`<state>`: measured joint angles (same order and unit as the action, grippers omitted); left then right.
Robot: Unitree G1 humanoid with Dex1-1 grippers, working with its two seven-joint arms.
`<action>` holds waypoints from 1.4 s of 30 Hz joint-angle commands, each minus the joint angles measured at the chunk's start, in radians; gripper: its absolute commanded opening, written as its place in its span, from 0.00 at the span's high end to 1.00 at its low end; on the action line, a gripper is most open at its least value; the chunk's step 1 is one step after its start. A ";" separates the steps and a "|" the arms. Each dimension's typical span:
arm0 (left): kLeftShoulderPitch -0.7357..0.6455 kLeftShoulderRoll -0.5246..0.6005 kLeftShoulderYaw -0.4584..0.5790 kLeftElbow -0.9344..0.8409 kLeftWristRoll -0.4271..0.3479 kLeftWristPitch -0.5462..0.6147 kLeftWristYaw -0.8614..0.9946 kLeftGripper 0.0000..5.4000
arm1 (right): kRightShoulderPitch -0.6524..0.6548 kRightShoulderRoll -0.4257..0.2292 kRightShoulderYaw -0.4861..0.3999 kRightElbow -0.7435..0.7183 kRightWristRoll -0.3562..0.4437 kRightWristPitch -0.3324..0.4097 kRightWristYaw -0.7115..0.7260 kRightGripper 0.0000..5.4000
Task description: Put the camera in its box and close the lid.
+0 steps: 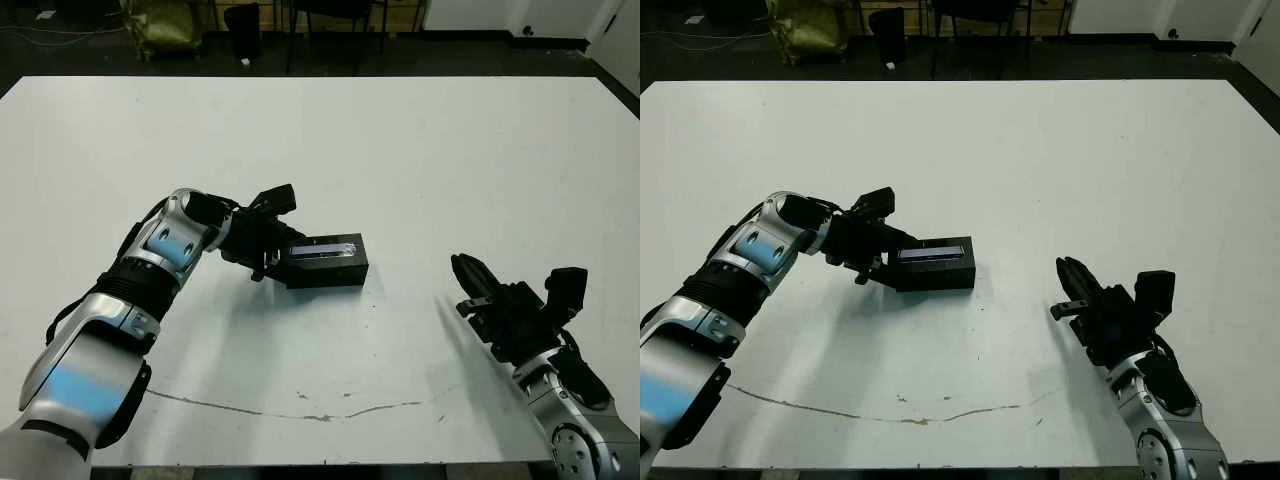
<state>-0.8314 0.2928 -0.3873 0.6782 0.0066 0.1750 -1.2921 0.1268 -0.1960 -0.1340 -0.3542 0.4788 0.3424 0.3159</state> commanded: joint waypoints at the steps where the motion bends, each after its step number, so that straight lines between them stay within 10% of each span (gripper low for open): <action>1: 0.010 -0.007 -0.023 0.032 0.030 0.012 -0.003 0.52 | 0.007 -0.007 -0.002 -0.017 -0.005 0.027 -0.017 1.00; 42: -0.014 -0.027 -0.031 0.227 0.075 0.005 -0.020 0.52 | 0.018 -0.001 0.003 -0.011 -0.020 0.000 -0.021 1.00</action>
<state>-0.8992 0.2427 -0.3845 0.8622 0.0218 0.1512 -1.3267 0.1320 -0.1952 -0.1295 -0.3815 0.4622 0.3422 0.2895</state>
